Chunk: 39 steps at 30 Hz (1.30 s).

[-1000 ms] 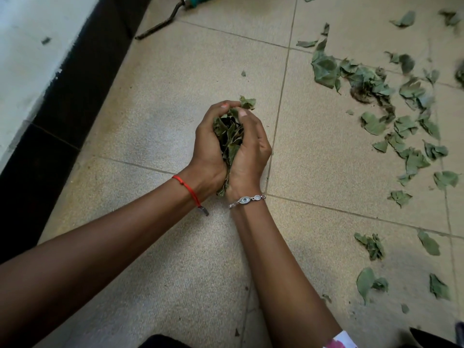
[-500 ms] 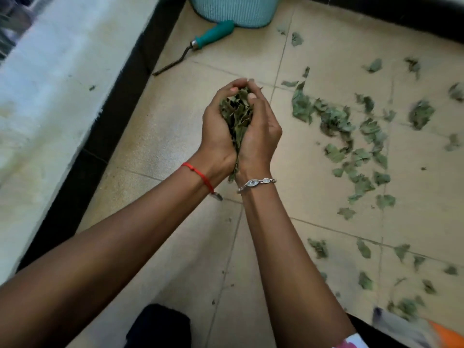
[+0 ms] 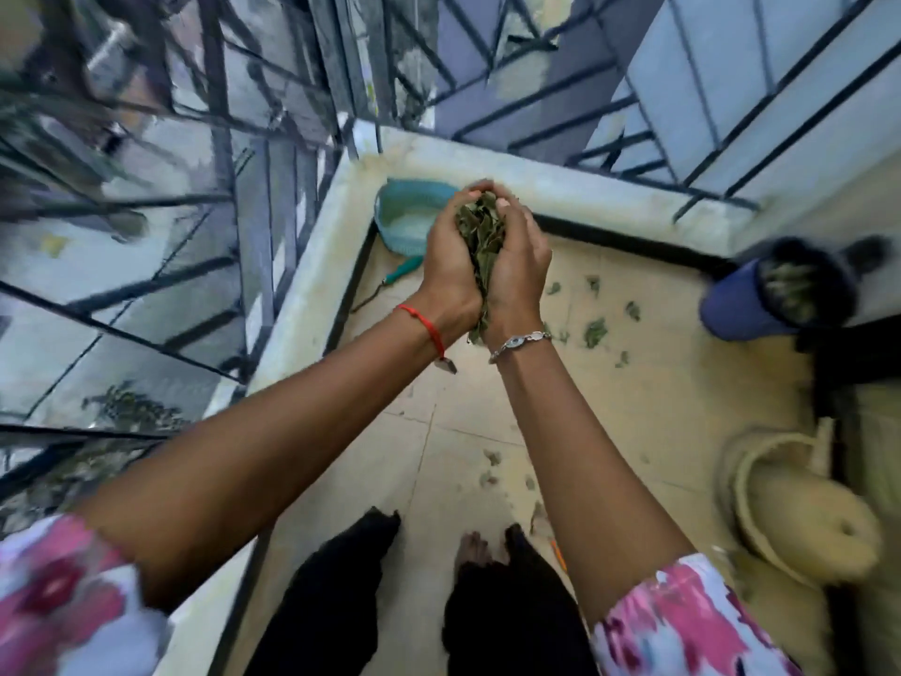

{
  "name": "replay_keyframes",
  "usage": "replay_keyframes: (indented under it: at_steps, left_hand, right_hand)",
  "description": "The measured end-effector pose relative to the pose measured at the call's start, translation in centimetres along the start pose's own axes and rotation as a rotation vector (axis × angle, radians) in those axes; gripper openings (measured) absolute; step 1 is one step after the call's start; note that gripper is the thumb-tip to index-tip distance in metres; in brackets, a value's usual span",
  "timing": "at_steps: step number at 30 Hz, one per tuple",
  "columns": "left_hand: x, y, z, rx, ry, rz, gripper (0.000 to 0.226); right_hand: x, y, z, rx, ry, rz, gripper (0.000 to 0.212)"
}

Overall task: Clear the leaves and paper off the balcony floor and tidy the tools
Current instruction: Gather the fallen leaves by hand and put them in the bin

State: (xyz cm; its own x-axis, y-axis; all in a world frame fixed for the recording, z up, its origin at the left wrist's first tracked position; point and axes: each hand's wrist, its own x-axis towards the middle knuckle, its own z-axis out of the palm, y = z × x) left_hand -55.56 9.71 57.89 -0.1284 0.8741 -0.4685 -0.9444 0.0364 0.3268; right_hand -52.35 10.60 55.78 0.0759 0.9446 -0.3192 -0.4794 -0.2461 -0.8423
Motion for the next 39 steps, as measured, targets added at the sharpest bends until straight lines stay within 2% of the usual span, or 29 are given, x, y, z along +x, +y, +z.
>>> replay_keyframes:
  at_steps: [4, 8, 11, 14, 18, 22, 27, 31, 39]
  left_hand:
    - [-8.8, 1.5, 11.1, -0.047, -0.015, -0.008, 0.03]
    - [-16.0, 1.1, 19.0, -0.065, -0.077, -0.036, 0.035]
    - [-18.6, -0.2, 22.9, -0.023, -0.135, -0.062, 0.031]
    - [-19.4, -2.1, 25.6, -0.025, -0.165, -0.141, 0.037]
    - [-18.5, -5.0, 27.9, -0.028, -0.167, -0.197, 0.053]
    - [-16.7, -8.0, 28.9, -0.015, -0.14, -0.249, 0.05]
    - [-12.9, -10.6, 30.4, 0.02, -0.114, -0.314, 0.03]
    - [-8.5, -11.9, 31.6, 0.169, -0.096, -0.292, 0.022]
    - [-3.0, -15.0, 33.8, 0.21, -0.095, -0.415, 0.023]
  right_hand:
    - [-6.4, -12.6, 3.0, 0.093, -0.042, -0.031, 0.02]
    - [-11.9, -22.4, 3.2, 0.142, -0.045, -0.056, 0.028]
    - [-13.6, -27.3, 2.2, 0.139, -0.011, -0.099, 0.027]
    - [-13.6, -30.4, 0.8, 0.2, 0.023, -0.113, 0.023]
    - [-11.9, -32.4, -1.7, 0.192, 0.099, -0.11, 0.021]
    - [-9.3, -33.0, -4.3, 0.278, 0.132, -0.1, 0.021]
    - [-4.8, -33.4, -6.6, 0.255, 0.193, -0.114, 0.019]
    - [-0.5, -33.8, -7.1, 0.275, 0.314, -0.101, 0.023]
    - [4.7, -35.4, -9.5, 0.231, 0.492, -0.072, 0.017]
